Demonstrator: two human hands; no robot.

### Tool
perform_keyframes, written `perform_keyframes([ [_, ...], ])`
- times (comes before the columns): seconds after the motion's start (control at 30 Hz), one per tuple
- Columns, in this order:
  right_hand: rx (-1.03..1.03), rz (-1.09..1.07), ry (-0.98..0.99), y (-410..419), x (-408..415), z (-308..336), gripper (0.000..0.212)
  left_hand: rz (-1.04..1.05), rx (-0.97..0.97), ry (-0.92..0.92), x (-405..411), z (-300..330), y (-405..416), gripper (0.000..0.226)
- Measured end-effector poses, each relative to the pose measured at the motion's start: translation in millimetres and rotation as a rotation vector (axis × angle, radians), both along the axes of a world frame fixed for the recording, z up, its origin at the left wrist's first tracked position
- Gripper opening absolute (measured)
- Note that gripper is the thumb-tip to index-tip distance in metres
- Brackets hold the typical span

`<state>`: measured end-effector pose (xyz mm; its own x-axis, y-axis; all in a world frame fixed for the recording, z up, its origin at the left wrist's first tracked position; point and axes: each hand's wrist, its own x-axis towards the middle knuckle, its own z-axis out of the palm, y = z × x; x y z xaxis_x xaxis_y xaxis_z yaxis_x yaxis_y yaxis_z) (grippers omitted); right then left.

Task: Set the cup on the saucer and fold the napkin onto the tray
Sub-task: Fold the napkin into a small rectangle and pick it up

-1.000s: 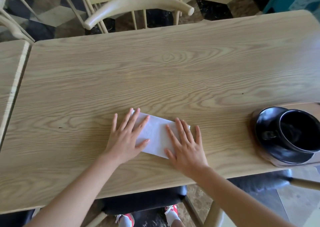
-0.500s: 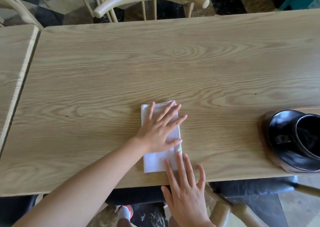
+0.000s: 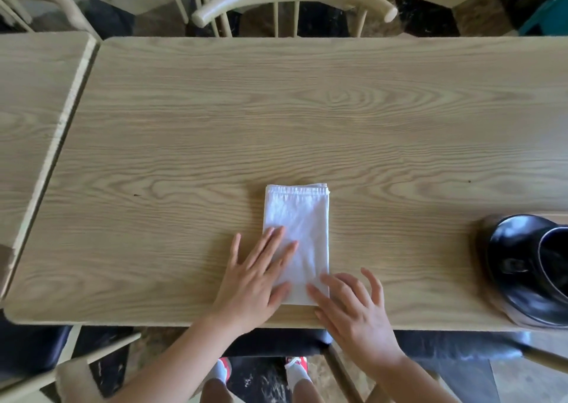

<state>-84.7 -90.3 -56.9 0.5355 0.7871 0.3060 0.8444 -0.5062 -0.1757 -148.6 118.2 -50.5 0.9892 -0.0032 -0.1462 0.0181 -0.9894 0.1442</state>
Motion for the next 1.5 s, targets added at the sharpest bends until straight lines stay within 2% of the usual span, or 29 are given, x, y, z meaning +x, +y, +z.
perform_keyframes([
  [0.23,0.008,0.057,-0.011,4,13,10,0.019,-0.028,-0.012,0.060,0,6,2,0.072],
  [0.4,0.102,-0.033,0.133,12,21,27,0.015,-0.107,-0.188,-0.014,-16,5,22,0.088],
  [0.53,0.178,-0.161,0.363,18,19,42,0.018,-0.068,-0.241,-0.138,-22,7,24,0.067],
  [0.63,0.287,-0.168,0.542,23,16,46,0.018,0.001,-0.259,-0.270,-19,6,17,0.049],
  [0.7,0.299,-0.144,0.583,19,13,43,0.021,0.068,-0.304,-0.312,-16,7,13,0.051],
  [0.8,0.130,-0.013,0.514,7,17,34,0.048,0.125,-0.337,-0.289,-13,10,10,0.061],
  [0.83,0.072,0.031,0.461,5,21,31,0.051,0.130,-0.341,-0.281,-13,10,10,0.061],
  [0.9,0.049,0.074,0.375,10,29,28,0.042,0.122,-0.346,-0.276,-13,12,12,0.055],
  [0.93,0.081,0.085,0.344,15,33,28,0.033,0.116,-0.346,-0.289,-12,12,12,0.047],
  [1.0,0.152,0.126,0.278,24,41,28,0.031,0.110,-0.337,-0.332,-10,15,14,0.028],
  [1.07,0.163,0.203,0.221,28,47,28,0.031,0.115,-0.338,-0.371,-7,17,15,0.025],
  [1.17,0.119,0.260,0.238,28,53,30,0.027,0.124,-0.364,-0.398,-3,15,19,0.022],
  [1.27,0.192,0.047,0.386,30,56,25,0.034,0.208,-0.455,-0.398,-1,12,22,0.027],
  [1.37,0.364,-0.344,0.667,42,52,21,0.017,0.346,-0.525,-0.457,4,11,18,0.007],
  [1.4,0.412,-0.420,0.721,46,49,19,0.012,0.412,-0.525,-0.493,6,11,13,0.016],
  [1.43,0.451,-0.466,0.740,50,47,17,0.009,0.475,-0.518,-0.522,8,9,8,0.023],
  [1.5,0.516,-0.506,0.722,59,43,16,0.009,0.608,-0.493,-0.579,14,7,-4,0.022],
])
